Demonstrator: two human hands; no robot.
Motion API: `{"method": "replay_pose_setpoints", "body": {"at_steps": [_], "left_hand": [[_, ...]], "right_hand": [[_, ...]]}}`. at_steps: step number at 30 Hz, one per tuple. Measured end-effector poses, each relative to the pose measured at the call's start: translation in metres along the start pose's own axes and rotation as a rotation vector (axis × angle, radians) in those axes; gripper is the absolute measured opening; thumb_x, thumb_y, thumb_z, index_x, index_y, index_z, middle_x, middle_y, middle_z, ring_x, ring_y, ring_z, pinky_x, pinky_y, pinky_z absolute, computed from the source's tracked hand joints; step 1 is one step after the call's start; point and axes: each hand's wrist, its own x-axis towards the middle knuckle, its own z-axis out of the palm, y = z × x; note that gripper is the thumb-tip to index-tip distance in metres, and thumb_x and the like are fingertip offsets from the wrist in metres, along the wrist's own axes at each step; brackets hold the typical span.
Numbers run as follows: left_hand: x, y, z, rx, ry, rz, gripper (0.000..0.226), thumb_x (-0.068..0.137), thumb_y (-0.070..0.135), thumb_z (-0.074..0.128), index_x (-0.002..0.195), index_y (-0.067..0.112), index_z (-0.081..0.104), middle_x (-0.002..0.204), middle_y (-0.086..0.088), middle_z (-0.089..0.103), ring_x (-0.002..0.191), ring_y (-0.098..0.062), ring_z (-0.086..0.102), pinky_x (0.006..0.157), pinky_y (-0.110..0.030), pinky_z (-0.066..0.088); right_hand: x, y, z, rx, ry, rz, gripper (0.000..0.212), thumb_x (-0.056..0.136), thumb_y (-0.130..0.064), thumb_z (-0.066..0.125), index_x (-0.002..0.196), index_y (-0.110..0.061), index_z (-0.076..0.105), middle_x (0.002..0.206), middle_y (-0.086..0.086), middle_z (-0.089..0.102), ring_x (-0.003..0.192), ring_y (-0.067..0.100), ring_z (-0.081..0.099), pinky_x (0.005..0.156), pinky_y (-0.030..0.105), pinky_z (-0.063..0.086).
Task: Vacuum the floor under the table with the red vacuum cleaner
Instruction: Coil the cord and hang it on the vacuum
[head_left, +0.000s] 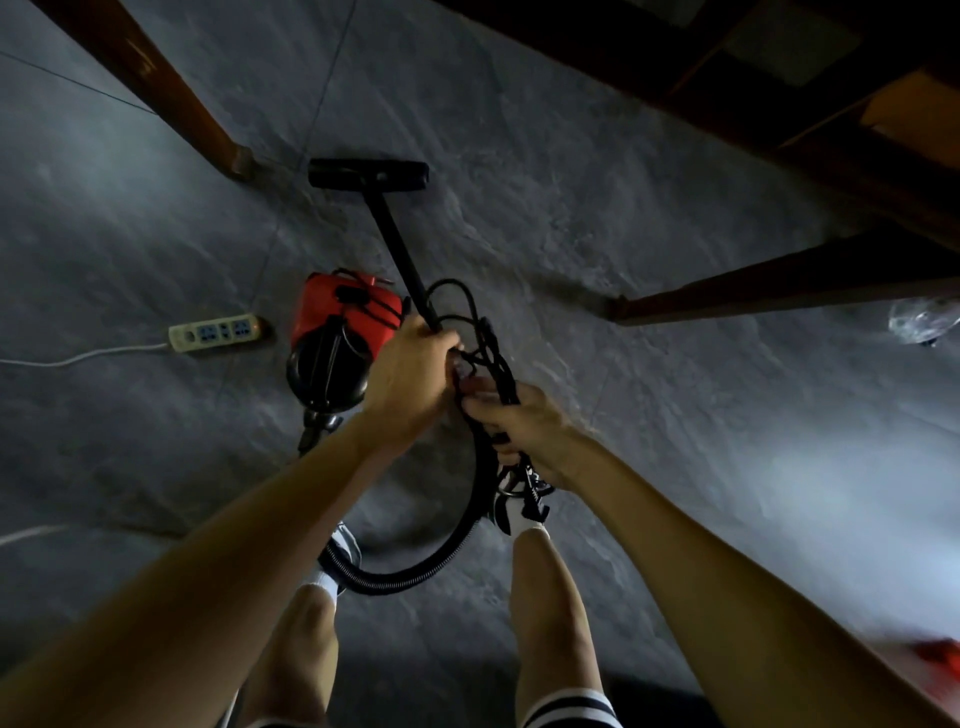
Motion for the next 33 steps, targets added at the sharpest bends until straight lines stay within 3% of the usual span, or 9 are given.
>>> {"method": "replay_pose_setpoints", "body": {"at_steps": [6,9,15,19,21,24,26,29,33], "left_hand": [[-0.017,-0.011,0.007,0.050,0.098,-0.048,0.027,0.095,0.035,0.045,0.101,0.014,0.061,0.080,-0.014,0.068,0.076,-0.034,0.065,0.058,-0.029,0.032],[-0.006,-0.014,0.002,-0.007,0.070,-0.069,0.027,0.094,0.034,0.048,0.104,0.013,0.062,0.085,-0.018,0.071,0.083,-0.039,0.065,0.062,-0.038,0.042],[-0.003,0.036,0.024,-0.589,-0.192,-0.374,0.033,0.096,0.028,0.045,0.123,0.009,0.042,0.098,-0.012,0.057,0.101,-0.031,0.058,0.087,-0.037,0.042],[-0.014,0.067,0.033,-0.782,0.169,-0.666,0.032,0.095,0.017,0.046,0.124,0.005,0.039,0.098,-0.008,0.053,0.093,-0.027,0.056,0.071,-0.017,0.032],[-0.020,0.076,0.042,-0.863,0.282,-0.772,0.036,0.096,0.020,0.043,0.126,0.004,0.032,0.104,-0.012,0.056,0.096,-0.030,0.058,0.074,-0.023,0.035],[-0.015,0.076,0.055,-1.074,0.107,-0.991,0.077,0.086,0.054,0.044,0.140,0.004,0.023,0.126,-0.018,0.054,0.103,-0.032,0.060,0.081,-0.038,0.051],[-0.011,0.076,0.053,-1.129,-0.076,-0.994,0.094,0.072,0.066,0.048,0.140,0.005,0.028,0.117,-0.024,0.060,0.081,-0.032,0.064,0.057,-0.031,0.056],[-0.008,0.087,0.042,-1.192,-0.163,-0.959,0.083,0.073,0.061,0.064,0.131,0.006,0.040,0.082,-0.012,0.070,0.051,-0.022,0.063,0.044,-0.023,0.052],[-0.007,0.087,0.028,-1.371,-0.334,-0.945,0.072,0.083,0.071,0.036,0.129,0.016,0.040,0.095,-0.016,0.070,0.054,-0.025,0.063,0.048,-0.025,0.053]], "right_hand": [[-0.023,0.012,-0.010,0.157,0.005,-0.040,0.026,0.095,-0.014,0.058,0.122,-0.014,0.061,0.063,0.002,0.034,0.044,0.010,0.025,0.036,0.019,0.023],[-0.034,0.024,-0.015,0.074,0.011,0.031,0.012,0.096,-0.022,0.058,0.105,-0.013,0.060,0.057,-0.003,0.031,0.039,0.006,0.024,0.034,0.018,0.020],[-0.038,0.050,-0.001,-0.044,0.092,0.153,0.037,0.085,-0.003,0.069,0.120,0.000,0.056,0.051,-0.001,0.032,0.041,0.010,0.022,0.038,0.022,0.021],[-0.044,0.067,0.007,-0.016,0.327,-0.010,0.016,0.083,0.006,0.060,0.092,-0.006,0.065,0.042,-0.008,0.042,0.038,0.012,0.032,0.039,0.024,0.029],[-0.049,0.072,0.009,-0.009,0.384,-0.098,0.021,0.083,0.010,0.058,0.072,-0.009,0.058,0.040,-0.010,0.045,0.036,0.008,0.038,0.038,0.022,0.033],[-0.055,0.084,0.015,-0.087,0.382,-0.217,0.040,0.081,0.007,0.059,0.059,-0.026,0.053,0.047,-0.006,0.045,0.042,0.011,0.041,0.043,0.024,0.035],[-0.056,0.094,0.019,-0.128,0.365,-0.220,0.041,0.080,0.004,0.058,0.057,-0.029,0.056,0.049,-0.006,0.045,0.045,0.013,0.041,0.045,0.028,0.035],[-0.055,0.100,0.028,-0.097,0.281,-0.145,0.034,0.085,0.001,0.056,0.069,-0.028,0.063,0.048,-0.011,0.053,0.042,0.003,0.046,0.047,0.023,0.039],[-0.055,0.092,0.038,0.138,0.172,-0.006,0.041,0.091,0.002,0.050,0.064,-0.025,0.064,0.047,0.002,0.033,0.037,0.012,0.028,0.040,0.023,0.028]]}}
